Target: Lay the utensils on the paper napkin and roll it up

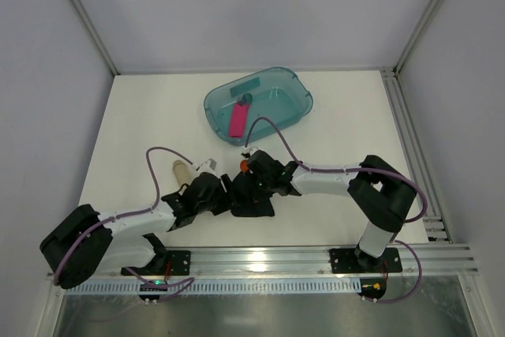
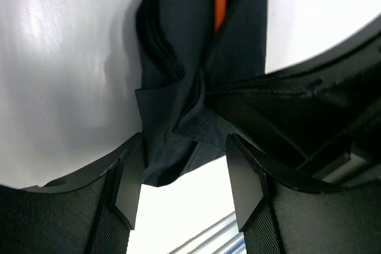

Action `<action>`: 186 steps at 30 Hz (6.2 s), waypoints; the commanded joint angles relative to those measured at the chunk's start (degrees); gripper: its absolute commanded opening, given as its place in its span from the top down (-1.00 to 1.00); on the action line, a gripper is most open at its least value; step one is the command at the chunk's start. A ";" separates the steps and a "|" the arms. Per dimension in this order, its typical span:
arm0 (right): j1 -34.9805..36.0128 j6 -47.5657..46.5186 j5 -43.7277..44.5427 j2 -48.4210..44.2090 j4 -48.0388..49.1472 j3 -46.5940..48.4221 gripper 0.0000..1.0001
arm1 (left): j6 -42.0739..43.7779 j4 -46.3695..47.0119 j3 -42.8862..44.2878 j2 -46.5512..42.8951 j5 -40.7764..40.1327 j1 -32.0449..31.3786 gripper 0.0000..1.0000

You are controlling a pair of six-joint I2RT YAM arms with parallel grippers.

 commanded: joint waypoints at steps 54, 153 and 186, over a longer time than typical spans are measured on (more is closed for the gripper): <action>-3.19 21.24 3.00 -2.26 4.90 -7.70 0.92 | 11.24 -8.21 2.80 -4.42 -2.09 -0.76 -0.23; -3.28 29.50 10.11 -7.53 9.65 -14.38 0.92 | -4.49 4.94 1.66 0.42 -4.02 -2.43 -0.15; -2.49 29.41 9.76 -9.46 15.10 -16.93 0.92 | 4.13 1.62 10.17 -0.38 -8.68 -2.96 0.99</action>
